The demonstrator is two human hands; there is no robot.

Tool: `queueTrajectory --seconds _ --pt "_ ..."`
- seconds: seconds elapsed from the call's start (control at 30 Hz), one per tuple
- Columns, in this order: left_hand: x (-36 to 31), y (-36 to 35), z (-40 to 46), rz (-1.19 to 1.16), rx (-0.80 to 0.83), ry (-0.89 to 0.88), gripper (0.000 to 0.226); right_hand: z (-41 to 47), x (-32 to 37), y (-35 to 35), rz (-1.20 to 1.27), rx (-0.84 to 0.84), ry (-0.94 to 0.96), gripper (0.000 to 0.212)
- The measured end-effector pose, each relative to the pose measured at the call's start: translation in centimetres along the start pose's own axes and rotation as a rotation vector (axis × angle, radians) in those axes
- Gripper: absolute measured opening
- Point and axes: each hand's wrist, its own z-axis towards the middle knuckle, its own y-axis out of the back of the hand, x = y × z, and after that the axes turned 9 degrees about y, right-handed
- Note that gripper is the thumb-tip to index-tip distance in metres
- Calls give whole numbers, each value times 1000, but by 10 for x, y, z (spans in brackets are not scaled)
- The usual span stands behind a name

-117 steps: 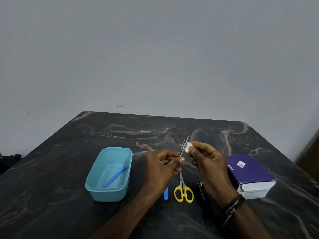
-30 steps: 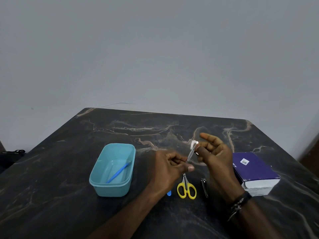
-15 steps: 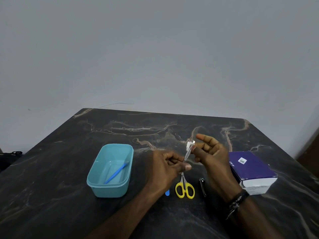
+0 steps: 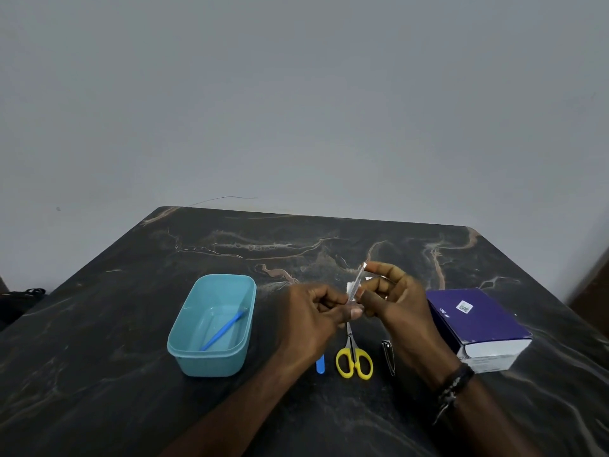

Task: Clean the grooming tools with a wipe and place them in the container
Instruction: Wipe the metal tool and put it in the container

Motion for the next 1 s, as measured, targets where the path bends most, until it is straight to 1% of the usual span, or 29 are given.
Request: queueTrajectory --seconds 0.1,0.17,0.23,0.33,0.4,0.47,0.53,0.6,0.7,0.77,0.83,1.0 --pt "1 -3 -2 29 41 -6 16 3 0 3 74 -132 5 34" --pt "2 -4 -3 28 52 3 17 4 0 3 84 -162 -3 34" --pt "3 -4 -2 38 37 4 18 3 0 3 89 -145 -31 34" --pt "3 -1 0 26 6 4 21 1 1 -1 52 -45 -72 34" --pt "5 1 2 37 -8 -2 23 -1 0 -4 17 18 -76 33" --pt "6 1 2 58 -6 -18 23 -1 1 -5 -2 32 -67 32" --pt "6 1 3 61 3 -23 22 -1 1 -5 -1 -1 -43 33" --pt "5 1 3 66 20 -20 20 0 1 -3 26 -74 -27 34" --pt "6 0 3 84 49 -24 12 3 -2 2 88 -174 -18 33" --pt "6 -1 2 82 52 -17 5 4 -3 4 98 -198 -20 33" --pt "4 -2 2 30 26 11 5 5 -4 6 114 -195 -28 33" --pt "-4 2 6 -365 -114 150 20 3 -2 2 131 -152 6 33"
